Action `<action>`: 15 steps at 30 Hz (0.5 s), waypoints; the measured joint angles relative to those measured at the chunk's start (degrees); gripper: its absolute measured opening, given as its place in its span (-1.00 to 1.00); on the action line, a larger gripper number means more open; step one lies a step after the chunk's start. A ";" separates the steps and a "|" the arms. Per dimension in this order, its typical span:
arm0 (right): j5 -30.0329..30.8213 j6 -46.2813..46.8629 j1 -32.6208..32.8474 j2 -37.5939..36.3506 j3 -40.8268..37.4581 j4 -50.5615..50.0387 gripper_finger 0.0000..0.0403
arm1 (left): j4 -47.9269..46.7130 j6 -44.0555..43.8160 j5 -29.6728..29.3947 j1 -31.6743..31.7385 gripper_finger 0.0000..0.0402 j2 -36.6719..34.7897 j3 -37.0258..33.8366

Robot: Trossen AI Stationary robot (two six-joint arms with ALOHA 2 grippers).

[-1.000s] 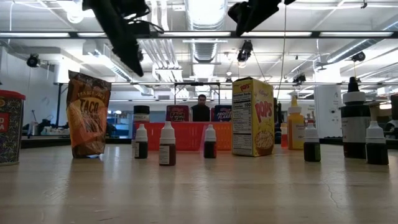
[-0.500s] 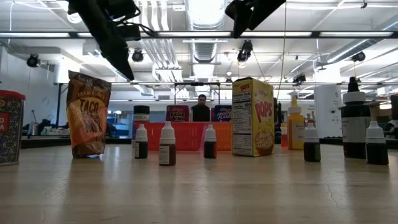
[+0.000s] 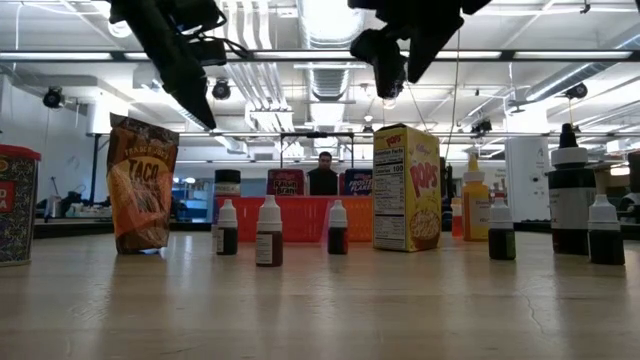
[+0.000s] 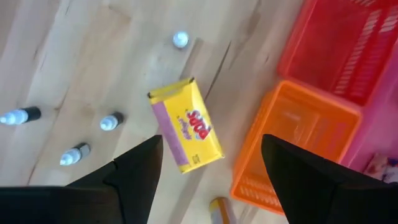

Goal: Pick & Place Kitchen Items
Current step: Put the yellow cereal box into the pink bin

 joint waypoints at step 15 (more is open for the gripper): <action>-0.52 1.69 1.58 3.78 0.00 -1.30 0.50 | 0.00 0.01 0.01 0.00 0.30 0.02 0.00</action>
